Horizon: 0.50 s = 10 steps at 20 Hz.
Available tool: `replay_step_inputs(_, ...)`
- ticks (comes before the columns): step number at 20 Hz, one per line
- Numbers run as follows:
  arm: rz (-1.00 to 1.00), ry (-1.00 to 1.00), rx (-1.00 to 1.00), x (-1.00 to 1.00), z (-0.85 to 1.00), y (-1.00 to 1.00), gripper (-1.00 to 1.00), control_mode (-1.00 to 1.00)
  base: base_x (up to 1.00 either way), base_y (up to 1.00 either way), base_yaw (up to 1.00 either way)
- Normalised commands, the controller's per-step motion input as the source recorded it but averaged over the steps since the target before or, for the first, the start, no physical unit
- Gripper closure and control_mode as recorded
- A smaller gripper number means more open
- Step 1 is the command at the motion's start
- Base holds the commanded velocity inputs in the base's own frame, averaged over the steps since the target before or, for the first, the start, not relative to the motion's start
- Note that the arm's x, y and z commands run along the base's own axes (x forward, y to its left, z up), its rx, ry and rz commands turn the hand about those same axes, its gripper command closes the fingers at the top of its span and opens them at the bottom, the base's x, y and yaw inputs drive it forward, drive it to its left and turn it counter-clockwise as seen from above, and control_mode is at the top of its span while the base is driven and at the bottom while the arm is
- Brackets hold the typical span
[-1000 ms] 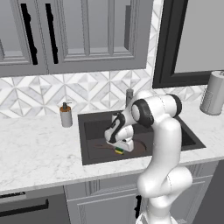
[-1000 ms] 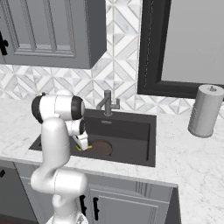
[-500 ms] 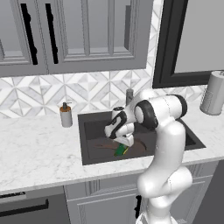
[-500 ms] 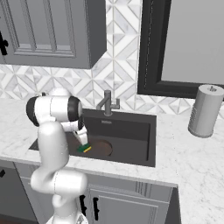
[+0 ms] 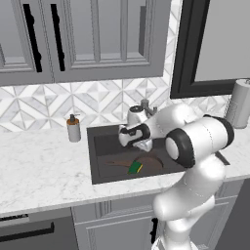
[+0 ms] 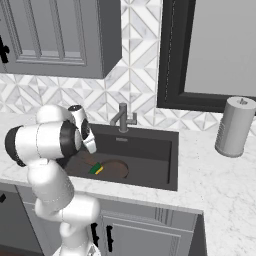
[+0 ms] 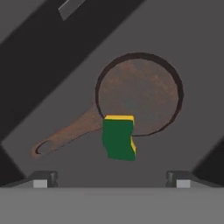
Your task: Pick the pan and sponge and place them into the sink. Then turn on the water.
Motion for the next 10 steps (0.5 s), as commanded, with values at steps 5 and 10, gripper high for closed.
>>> replay_step_inputs(5, 0.11, -0.21, 0.06, -0.43, 0.94, -0.24, -1.0, -1.0, 0.0, 0.0, 0.0)
replay_step_inputs(10, 0.17, -0.09, 0.08, -0.32, 0.57, -0.42, -1.0, -1.0, 0.0, 0.0, 0.0)
